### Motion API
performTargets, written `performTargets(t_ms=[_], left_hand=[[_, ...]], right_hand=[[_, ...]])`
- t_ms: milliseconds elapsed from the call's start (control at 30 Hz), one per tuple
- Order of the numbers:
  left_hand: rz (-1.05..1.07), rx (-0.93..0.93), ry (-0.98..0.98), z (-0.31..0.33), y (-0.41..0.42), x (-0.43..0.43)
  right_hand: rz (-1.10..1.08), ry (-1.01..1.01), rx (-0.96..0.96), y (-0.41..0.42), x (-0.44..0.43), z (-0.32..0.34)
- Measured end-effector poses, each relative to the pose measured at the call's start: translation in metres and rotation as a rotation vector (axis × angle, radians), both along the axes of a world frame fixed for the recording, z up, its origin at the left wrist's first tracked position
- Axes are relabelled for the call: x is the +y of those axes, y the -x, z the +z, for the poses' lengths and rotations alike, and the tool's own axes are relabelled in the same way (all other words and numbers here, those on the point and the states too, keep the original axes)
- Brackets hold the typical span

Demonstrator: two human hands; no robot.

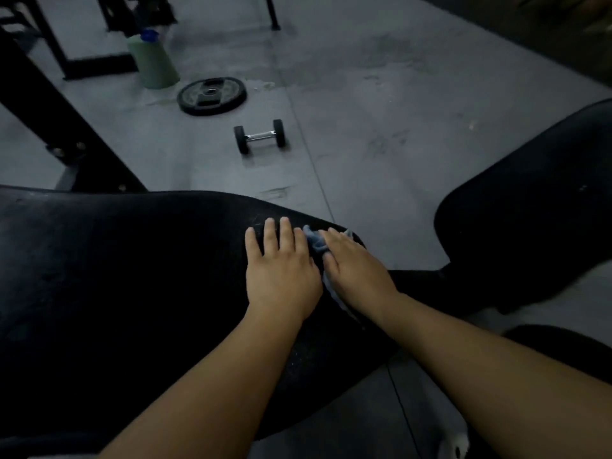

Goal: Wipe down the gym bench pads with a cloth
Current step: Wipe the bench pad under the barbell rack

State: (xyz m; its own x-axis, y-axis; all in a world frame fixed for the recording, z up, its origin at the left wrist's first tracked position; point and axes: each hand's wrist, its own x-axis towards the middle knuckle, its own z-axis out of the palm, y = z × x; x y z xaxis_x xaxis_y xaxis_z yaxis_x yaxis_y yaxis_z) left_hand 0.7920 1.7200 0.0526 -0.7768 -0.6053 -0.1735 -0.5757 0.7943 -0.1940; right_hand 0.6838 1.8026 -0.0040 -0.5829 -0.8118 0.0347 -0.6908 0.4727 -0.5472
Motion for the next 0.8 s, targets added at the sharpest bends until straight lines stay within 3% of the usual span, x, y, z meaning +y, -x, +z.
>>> performTargets(t_ms=[133, 300, 467, 567, 800], left_hand=[[-0.04, 0.067, -0.015, -0.004, -0.003, -0.002], [-0.054, 0.069, -0.015, -0.007, 0.001, -0.003], [-0.026, 0.077, 0.0, -0.01, 0.005, -0.002], [-0.006, 0.069, 0.006, -0.01, 0.007, -0.002], [-0.019, 0.079, 0.039, -0.014, 0.014, 0.005]], right_hand=[[-0.187, 0.022, -0.11, -0.007, -0.009, -0.006], [-0.097, -0.013, -0.128, -0.026, 0.033, -0.015], [-0.282, -0.045, -0.146, 0.01, 0.001, -0.02], [-0.256, -0.081, -0.033, 0.009, 0.004, -0.023], [0.061, -0.241, 0.263, 0.046, 0.072, 0.006]])
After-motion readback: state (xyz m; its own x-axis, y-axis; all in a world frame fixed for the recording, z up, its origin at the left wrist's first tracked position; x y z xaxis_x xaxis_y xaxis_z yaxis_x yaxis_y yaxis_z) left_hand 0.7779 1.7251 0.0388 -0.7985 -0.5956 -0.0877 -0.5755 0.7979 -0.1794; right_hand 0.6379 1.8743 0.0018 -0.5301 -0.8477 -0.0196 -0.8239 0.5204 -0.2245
